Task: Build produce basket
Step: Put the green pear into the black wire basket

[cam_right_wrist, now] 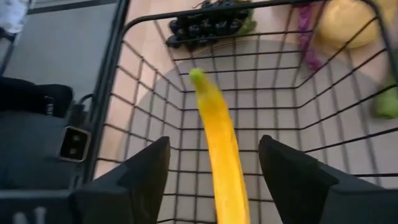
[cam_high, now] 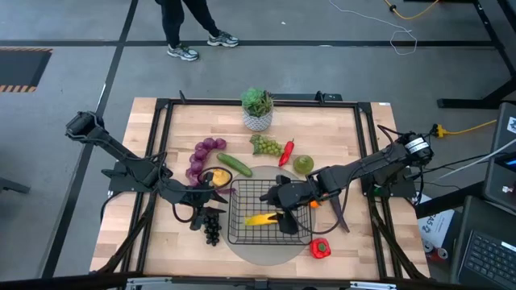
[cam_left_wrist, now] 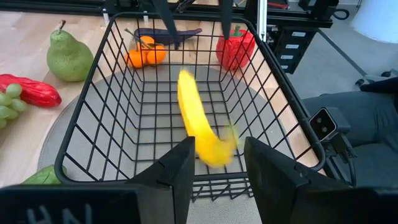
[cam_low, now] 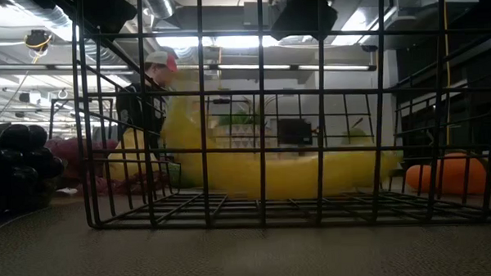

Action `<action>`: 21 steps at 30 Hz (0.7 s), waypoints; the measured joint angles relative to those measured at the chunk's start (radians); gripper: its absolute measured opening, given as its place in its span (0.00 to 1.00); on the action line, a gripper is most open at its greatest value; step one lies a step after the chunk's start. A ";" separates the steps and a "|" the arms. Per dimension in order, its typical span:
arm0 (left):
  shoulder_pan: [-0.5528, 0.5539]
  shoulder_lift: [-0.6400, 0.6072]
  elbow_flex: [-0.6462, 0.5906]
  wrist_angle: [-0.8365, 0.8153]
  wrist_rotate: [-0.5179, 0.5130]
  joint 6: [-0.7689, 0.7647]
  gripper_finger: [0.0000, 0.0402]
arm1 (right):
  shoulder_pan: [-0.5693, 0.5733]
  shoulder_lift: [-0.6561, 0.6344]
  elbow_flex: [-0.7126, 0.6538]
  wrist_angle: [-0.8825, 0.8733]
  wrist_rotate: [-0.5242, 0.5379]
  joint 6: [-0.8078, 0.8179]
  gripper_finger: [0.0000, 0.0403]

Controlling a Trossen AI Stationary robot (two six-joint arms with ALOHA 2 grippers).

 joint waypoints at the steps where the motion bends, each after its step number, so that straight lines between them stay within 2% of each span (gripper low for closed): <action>1: 0.000 0.000 0.000 0.000 0.000 0.000 0.33 | 0.000 0.000 0.000 0.000 -0.010 0.000 0.62; 6: 0.000 0.000 0.001 0.000 0.000 0.000 0.33 | 0.000 0.000 0.000 -0.001 -0.033 -0.002 0.62; 11: 0.000 0.000 0.001 0.000 0.000 0.002 0.33 | -0.014 -0.010 0.046 -0.158 -0.287 -0.074 0.62; 13: 0.000 0.000 0.001 0.000 0.000 0.002 0.33 | -0.021 -0.021 0.088 -0.243 -0.332 -0.048 0.62; 17: 0.000 0.000 0.001 0.000 0.000 0.002 0.33 | -0.036 -0.041 0.175 -0.394 -0.270 -0.095 0.62; 21: 0.000 0.000 0.001 0.000 0.000 0.002 0.33 | -0.045 -0.087 0.254 -0.555 -0.113 -0.097 0.62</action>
